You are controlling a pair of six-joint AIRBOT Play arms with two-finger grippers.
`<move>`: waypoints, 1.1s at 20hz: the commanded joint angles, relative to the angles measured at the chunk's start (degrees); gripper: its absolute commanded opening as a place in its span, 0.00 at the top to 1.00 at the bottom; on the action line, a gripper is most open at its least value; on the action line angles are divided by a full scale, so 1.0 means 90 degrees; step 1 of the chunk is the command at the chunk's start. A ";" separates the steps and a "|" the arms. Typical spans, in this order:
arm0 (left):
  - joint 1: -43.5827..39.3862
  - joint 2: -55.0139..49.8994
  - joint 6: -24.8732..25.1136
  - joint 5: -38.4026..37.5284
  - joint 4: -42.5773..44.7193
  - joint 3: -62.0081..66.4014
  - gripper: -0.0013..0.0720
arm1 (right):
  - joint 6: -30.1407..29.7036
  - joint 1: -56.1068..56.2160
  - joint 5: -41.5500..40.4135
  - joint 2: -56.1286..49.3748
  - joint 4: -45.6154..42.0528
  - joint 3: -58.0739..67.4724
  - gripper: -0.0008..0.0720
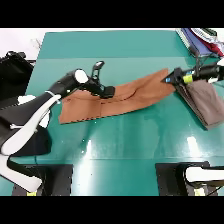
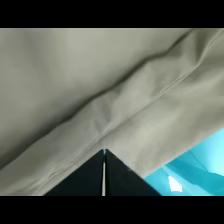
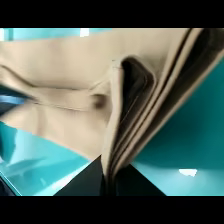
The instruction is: Fold the shirts.
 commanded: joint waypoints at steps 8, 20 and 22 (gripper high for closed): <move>-0.0313 -0.1377 -0.0491 0.0260 -0.0146 0.1001 0.95 | 0.1059 0.1734 0.0000 0.0578 0.0041 0.1574 0.96; 0.1756 0.0034 -0.0114 -0.2025 0.0869 0.2528 0.95 | 0.1134 0.3640 -0.2052 0.0338 0.0138 0.1569 0.96; 0.2300 0.0665 -0.0109 -0.2028 0.1117 0.2526 0.95 | 0.1098 0.4381 -0.3011 -0.0114 0.0699 0.1574 0.96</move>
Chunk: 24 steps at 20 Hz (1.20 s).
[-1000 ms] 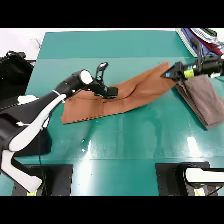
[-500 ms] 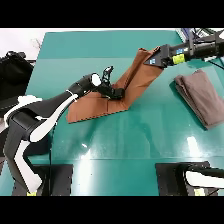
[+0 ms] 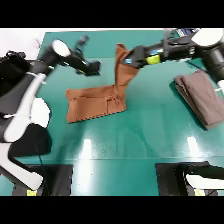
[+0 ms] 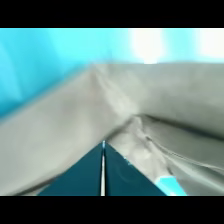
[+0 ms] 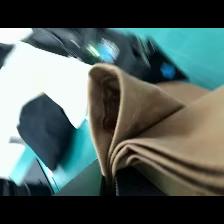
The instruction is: Fold the shirts.
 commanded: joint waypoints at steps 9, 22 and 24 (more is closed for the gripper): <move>0.1586 0.1953 0.0294 -0.0583 0.0882 0.0124 0.95 | -0.1197 0.2297 -0.1129 -0.2667 0.1377 0.1717 0.37; 0.0850 0.1904 0.0461 -0.0631 0.0804 0.0109 0.95 | -0.0189 -0.1180 0.0253 -0.2028 -0.0248 -0.1637 0.07; 0.0784 0.1904 0.0461 -0.0631 0.0806 0.0109 0.95 | -0.0211 -0.0976 0.0189 -0.2477 0.0124 -0.1450 0.07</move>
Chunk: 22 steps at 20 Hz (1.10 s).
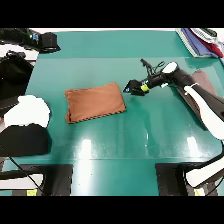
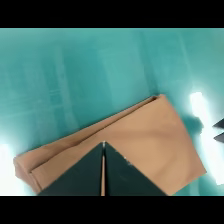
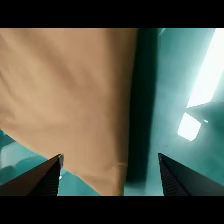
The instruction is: Fold the shirts.
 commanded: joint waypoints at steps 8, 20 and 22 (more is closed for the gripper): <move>-0.0158 -0.0002 0.0012 -0.0175 -0.0114 -0.0002 0.95 | -0.0053 0.1353 0.0090 -0.2276 0.1654 0.1834 0.65; -0.1511 -0.0002 0.0185 -0.0049 0.0061 -0.0002 0.95 | 0.1107 -0.1656 0.0767 -0.0335 -0.1763 0.3325 0.96; -0.1632 -0.0002 0.0182 0.0092 0.0061 -0.0002 0.95 | 0.1173 -0.2528 0.0835 0.0029 -0.1885 0.3325 0.96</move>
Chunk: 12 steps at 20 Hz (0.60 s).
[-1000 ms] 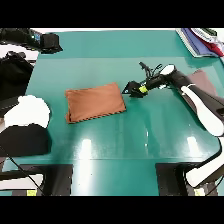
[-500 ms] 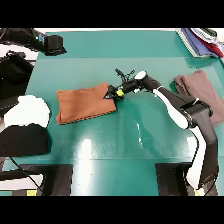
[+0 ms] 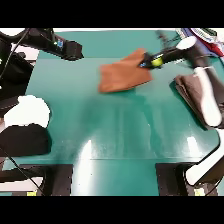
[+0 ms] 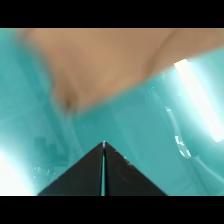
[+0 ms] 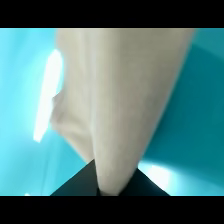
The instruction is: Fold the shirts.
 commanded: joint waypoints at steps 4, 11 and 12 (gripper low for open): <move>-0.0342 0.0002 -0.0039 0.0350 -0.0078 -0.0002 0.95 | 0.0362 -0.2424 0.0204 0.0852 -0.0697 0.0061 0.96; -0.0342 0.0002 -0.0204 0.0362 -0.0117 -0.0002 0.95 | 0.0398 -0.3126 0.0041 0.0852 -0.0279 0.0508 0.96; -0.0342 0.0000 -0.0202 0.0362 -0.0117 -0.0002 0.95 | 0.0398 -0.3128 0.0063 0.0852 -0.0294 0.0755 0.96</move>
